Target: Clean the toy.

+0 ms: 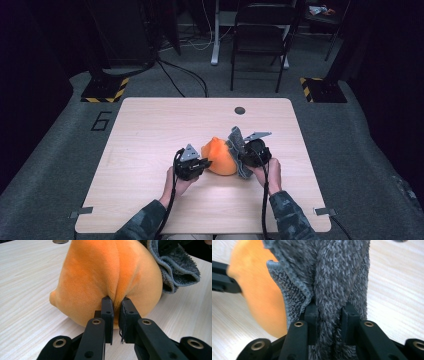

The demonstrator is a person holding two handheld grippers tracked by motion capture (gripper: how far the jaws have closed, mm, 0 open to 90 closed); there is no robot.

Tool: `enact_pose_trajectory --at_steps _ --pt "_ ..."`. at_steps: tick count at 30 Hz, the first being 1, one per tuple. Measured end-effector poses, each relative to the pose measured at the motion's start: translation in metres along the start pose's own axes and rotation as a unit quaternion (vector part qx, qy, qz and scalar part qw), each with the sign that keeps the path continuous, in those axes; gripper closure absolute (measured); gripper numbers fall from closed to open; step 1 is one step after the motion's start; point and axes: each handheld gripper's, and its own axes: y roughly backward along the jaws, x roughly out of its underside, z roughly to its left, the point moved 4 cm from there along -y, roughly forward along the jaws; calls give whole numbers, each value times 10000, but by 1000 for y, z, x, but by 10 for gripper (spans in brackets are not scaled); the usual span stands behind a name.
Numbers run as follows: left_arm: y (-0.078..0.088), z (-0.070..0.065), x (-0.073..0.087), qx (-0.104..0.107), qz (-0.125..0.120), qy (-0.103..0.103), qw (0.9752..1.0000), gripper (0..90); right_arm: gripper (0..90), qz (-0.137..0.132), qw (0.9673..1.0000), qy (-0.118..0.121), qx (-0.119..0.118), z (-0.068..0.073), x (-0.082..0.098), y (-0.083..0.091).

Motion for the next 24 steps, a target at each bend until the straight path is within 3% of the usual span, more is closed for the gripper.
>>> enact_pose_trajectory --at_steps 7,17,24 --pt "-1 3 1 -46 -9 14 10000 820 712 342 9992 -178 68 -12 14 -14" --pt "-1 4 2 -65 -2 -9 10000 813 708 859 9957 -228 253 -22 34 -37" --pt "0 7 3 -83 6 42 10000 813 728 782 9963 -122 339 -20 30 -35"
